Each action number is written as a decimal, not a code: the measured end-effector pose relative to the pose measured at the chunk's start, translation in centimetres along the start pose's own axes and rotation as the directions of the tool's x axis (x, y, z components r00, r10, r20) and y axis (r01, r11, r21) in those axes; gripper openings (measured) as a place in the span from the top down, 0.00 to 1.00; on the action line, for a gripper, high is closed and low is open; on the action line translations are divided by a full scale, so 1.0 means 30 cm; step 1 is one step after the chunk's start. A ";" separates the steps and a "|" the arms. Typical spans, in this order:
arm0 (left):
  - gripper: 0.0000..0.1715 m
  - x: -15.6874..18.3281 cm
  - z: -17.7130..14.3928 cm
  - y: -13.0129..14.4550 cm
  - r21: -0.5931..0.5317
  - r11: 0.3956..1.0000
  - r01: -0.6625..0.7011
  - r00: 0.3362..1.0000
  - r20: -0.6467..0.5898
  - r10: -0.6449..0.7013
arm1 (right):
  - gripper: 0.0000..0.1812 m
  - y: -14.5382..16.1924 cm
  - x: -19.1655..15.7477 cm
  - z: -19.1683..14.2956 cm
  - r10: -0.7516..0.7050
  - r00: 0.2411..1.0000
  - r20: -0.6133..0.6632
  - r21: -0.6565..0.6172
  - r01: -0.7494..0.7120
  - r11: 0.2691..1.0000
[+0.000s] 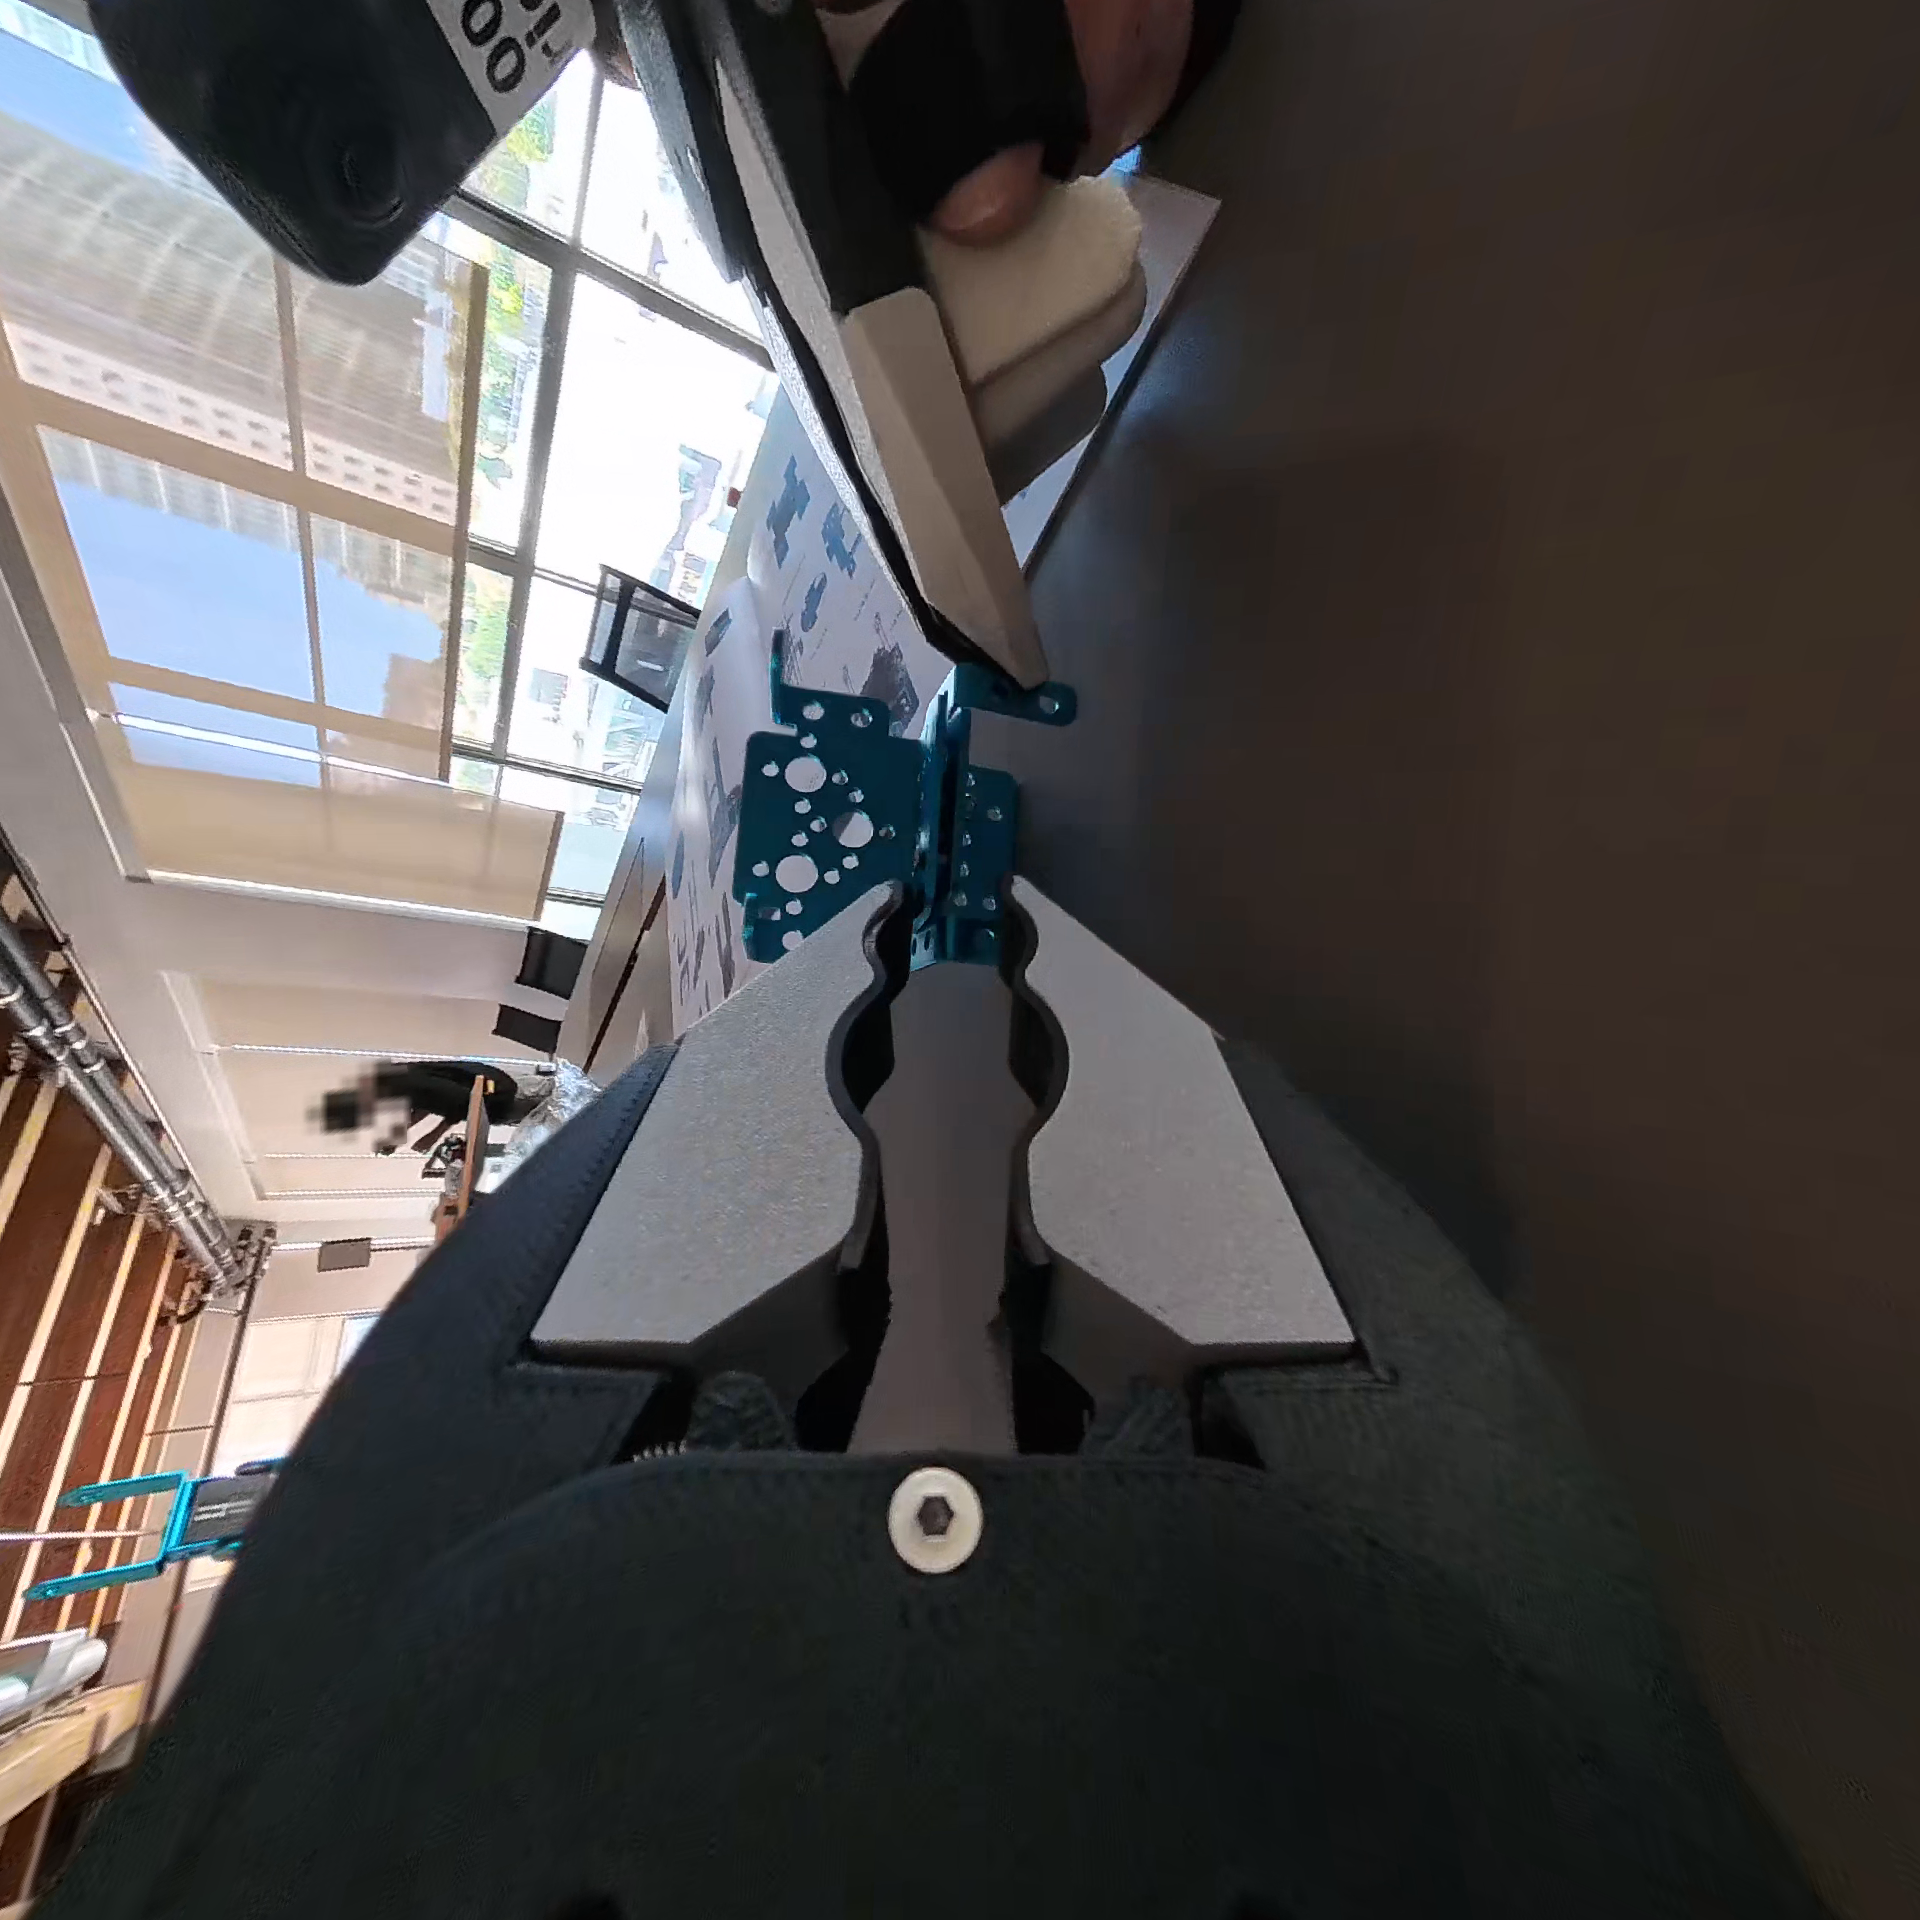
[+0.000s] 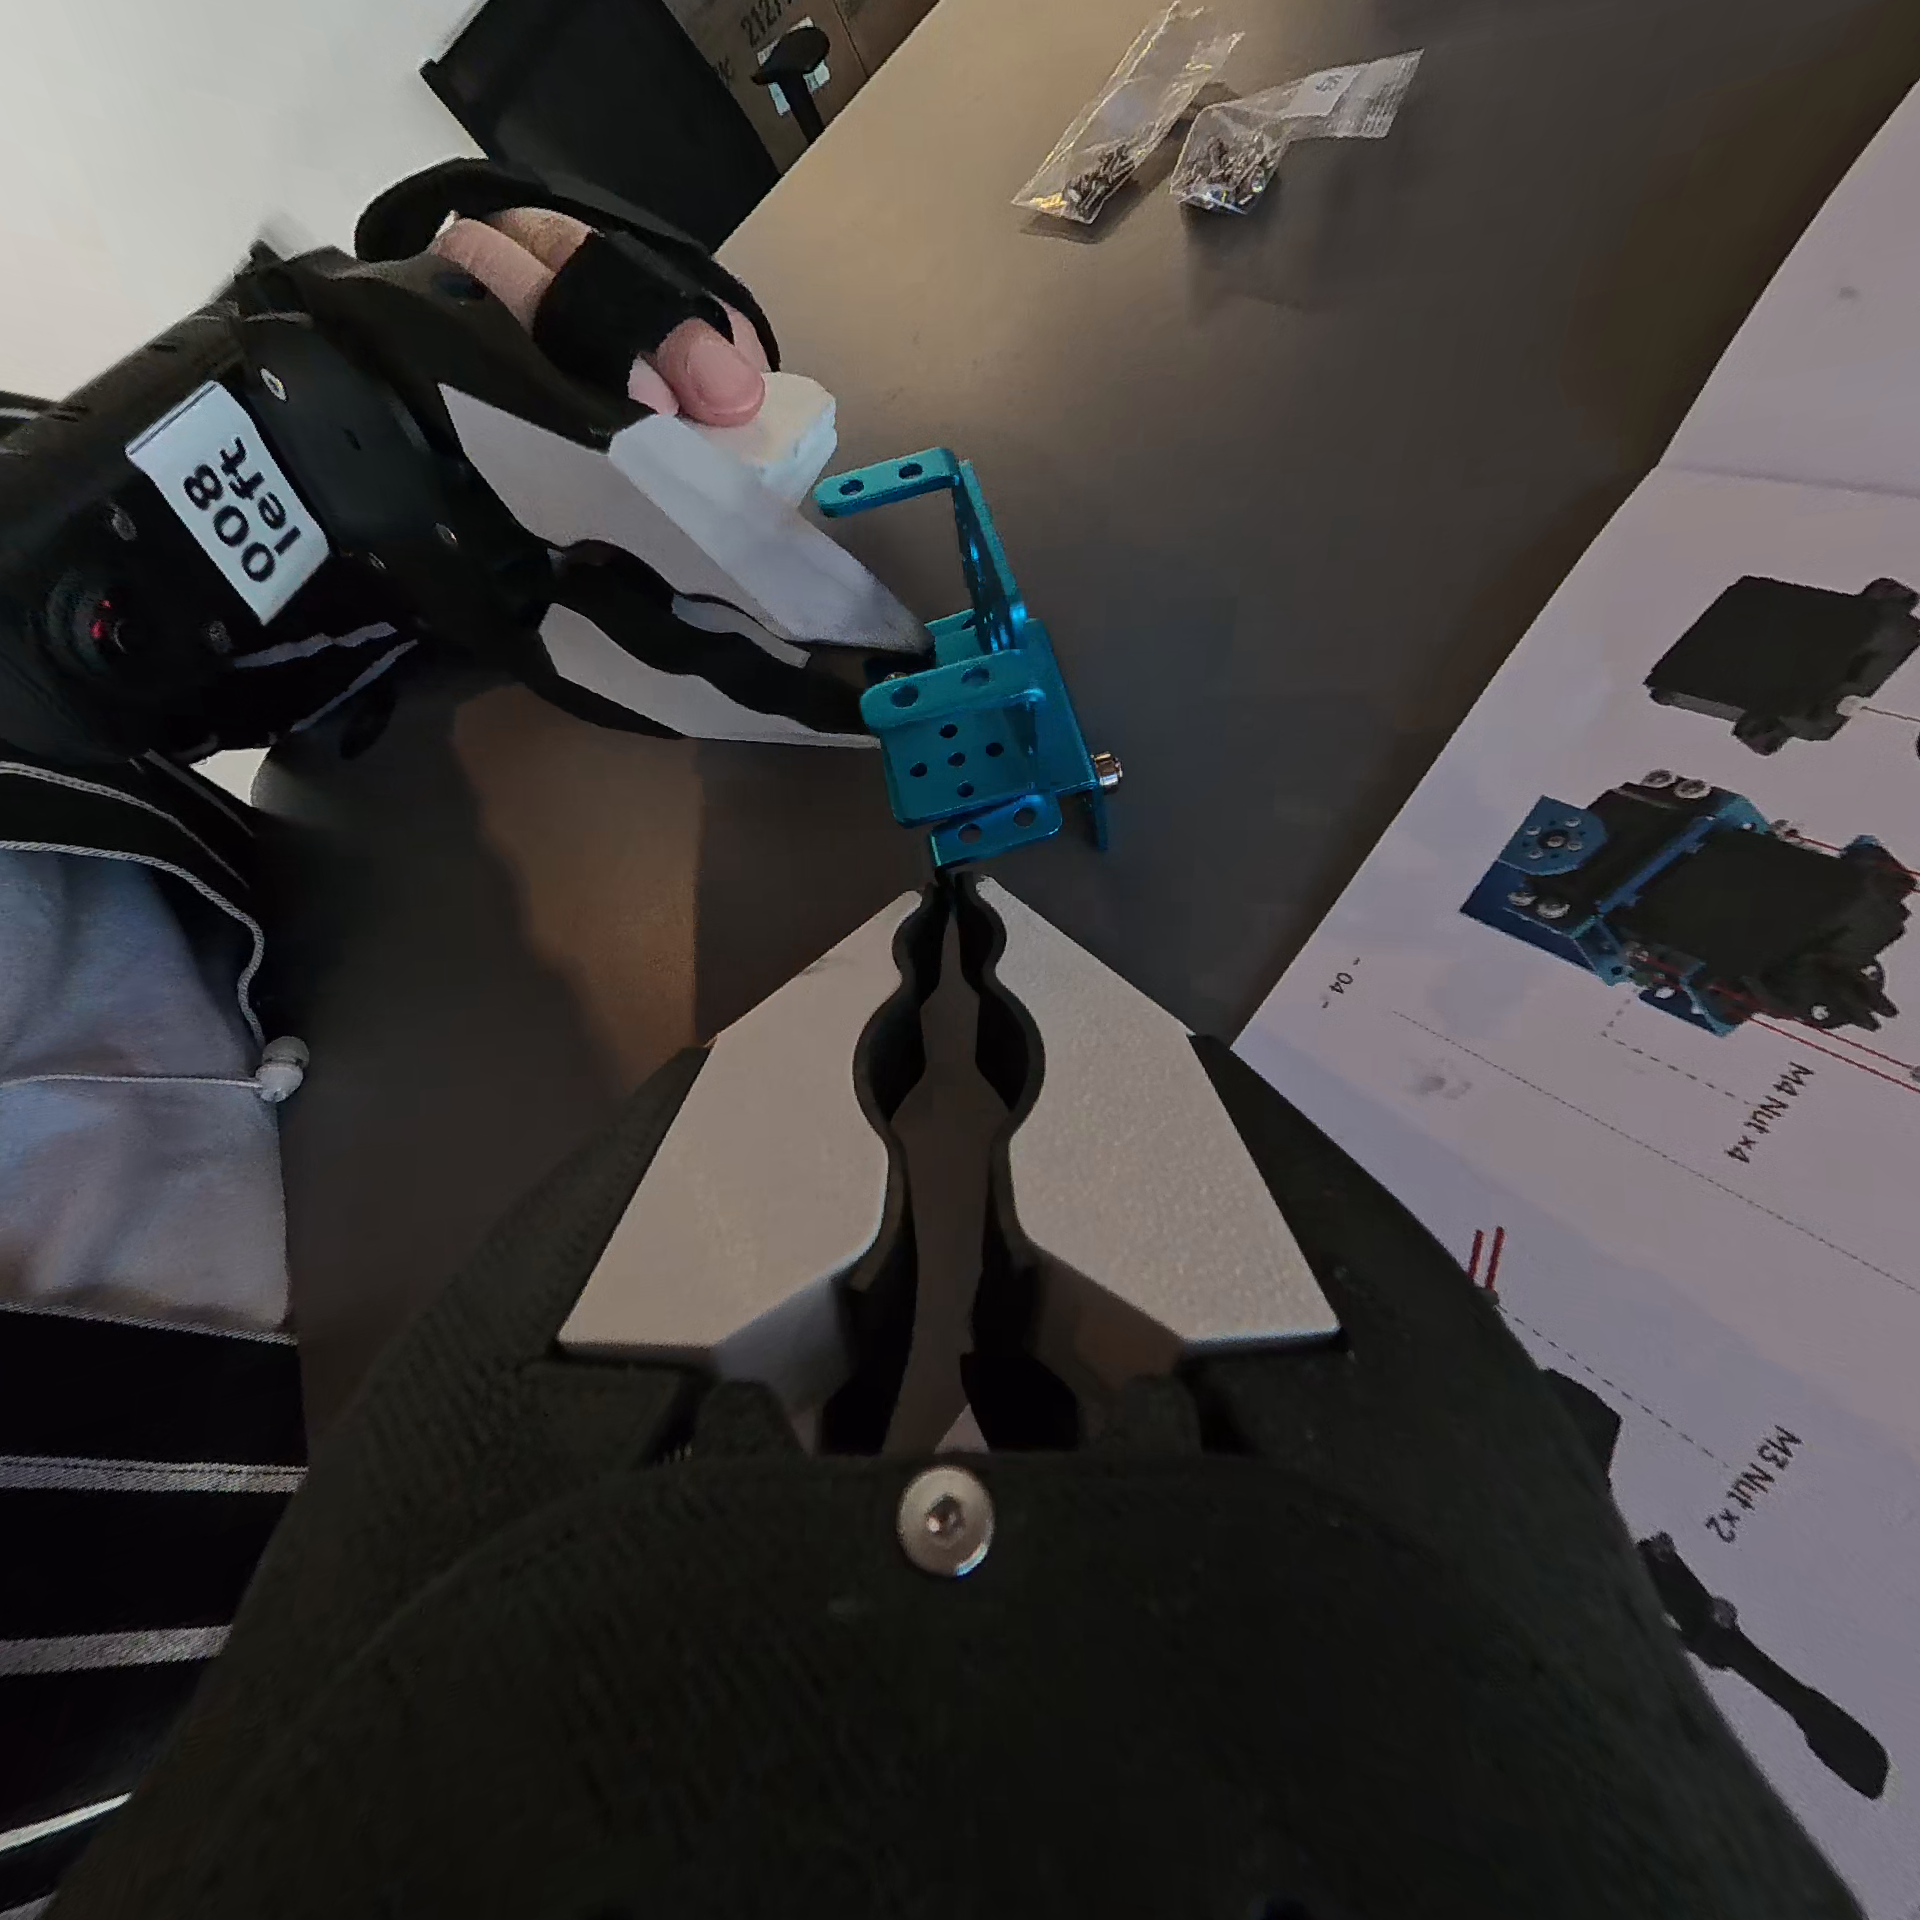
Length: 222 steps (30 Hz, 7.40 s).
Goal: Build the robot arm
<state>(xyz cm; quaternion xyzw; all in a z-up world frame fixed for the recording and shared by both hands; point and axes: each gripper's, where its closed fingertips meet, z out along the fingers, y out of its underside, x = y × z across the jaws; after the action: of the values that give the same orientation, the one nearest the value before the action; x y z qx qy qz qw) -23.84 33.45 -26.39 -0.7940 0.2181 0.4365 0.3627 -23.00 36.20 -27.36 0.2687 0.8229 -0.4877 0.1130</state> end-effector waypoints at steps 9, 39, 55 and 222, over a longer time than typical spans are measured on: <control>0.97 -0.006 -0.003 0.000 -0.002 0.999 -0.042 0.999 0.033 0.042 | 0.99 0.000 0.000 0.002 -0.001 1.000 -0.002 -0.002 0.001 1.000; 0.90 0.027 -0.040 -0.005 -0.042 0.995 -0.088 0.992 0.088 0.091 | 0.89 0.007 -0.042 -0.096 -0.081 0.986 -0.144 0.063 0.091 0.994; 0.93 0.091 -0.133 -0.067 0.011 0.999 0.038 0.999 0.008 -0.038 | 0.92 -0.772 0.324 0.347 -0.605 0.794 -0.065 -0.502 0.498 0.707; 0.92 0.039 -0.027 0.061 0.040 0.896 -0.443 0.897 0.036 0.441 | 0.97 -0.019 -0.166 -0.244 -0.342 0.757 -0.556 0.121 0.482 0.868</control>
<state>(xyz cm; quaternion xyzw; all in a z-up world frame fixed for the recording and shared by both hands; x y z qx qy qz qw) -24.01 31.61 -27.82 -0.7092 0.3982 0.5123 0.2756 -18.62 40.66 -21.07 0.2125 0.7908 -0.5122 -0.2591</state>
